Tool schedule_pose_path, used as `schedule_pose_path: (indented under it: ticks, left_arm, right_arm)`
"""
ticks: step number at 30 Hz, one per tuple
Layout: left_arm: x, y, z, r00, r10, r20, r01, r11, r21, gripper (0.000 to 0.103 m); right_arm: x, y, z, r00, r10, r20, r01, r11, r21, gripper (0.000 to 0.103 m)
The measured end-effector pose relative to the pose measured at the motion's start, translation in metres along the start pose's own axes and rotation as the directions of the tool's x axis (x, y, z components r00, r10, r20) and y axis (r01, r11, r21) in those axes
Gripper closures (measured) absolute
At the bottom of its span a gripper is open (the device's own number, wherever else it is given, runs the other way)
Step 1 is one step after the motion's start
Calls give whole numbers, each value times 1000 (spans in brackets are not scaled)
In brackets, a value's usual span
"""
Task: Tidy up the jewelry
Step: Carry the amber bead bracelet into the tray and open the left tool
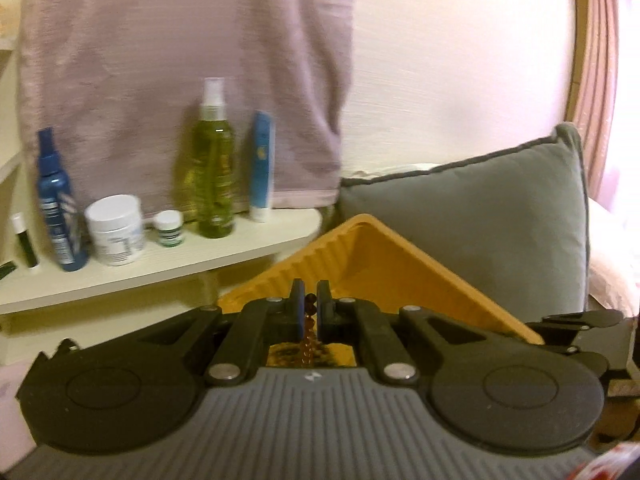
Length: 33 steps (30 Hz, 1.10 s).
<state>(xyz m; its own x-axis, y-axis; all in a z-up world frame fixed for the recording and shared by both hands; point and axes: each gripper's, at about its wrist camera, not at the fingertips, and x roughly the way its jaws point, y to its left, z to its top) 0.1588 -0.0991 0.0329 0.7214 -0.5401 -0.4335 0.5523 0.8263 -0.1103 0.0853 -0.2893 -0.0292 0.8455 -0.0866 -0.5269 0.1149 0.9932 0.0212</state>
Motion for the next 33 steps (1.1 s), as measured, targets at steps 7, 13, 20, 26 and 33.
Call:
schedule_pose_path:
  ticks: [7,13,20,26,33]
  left_arm:
    - [14,-14,1,999,-29,-25,29,999,12,99]
    - [23,-18,-6,998,-41,-57,42,999,15,99]
    - [32,-20,-9,996,-47,-82,48,999,12,99]
    - [37,-19,-10,994,-51,-98,51,999,4,98]
    - [33,-14,-10,996,-34,-80,33,999,-11,94]
  right_arm:
    - [0,1,0,1000,2,-1,-2,1000,3,98]
    - [0,0,0,1000,5,-2,-5,1000,5,98]
    - [0,0,0,1000,5,-2,-5,1000,4,98]
    - [0,0,0,1000,5,-2,-5,1000,4,98]
    - [0,0,0,1000,5,-1,-5,1000,4,98]
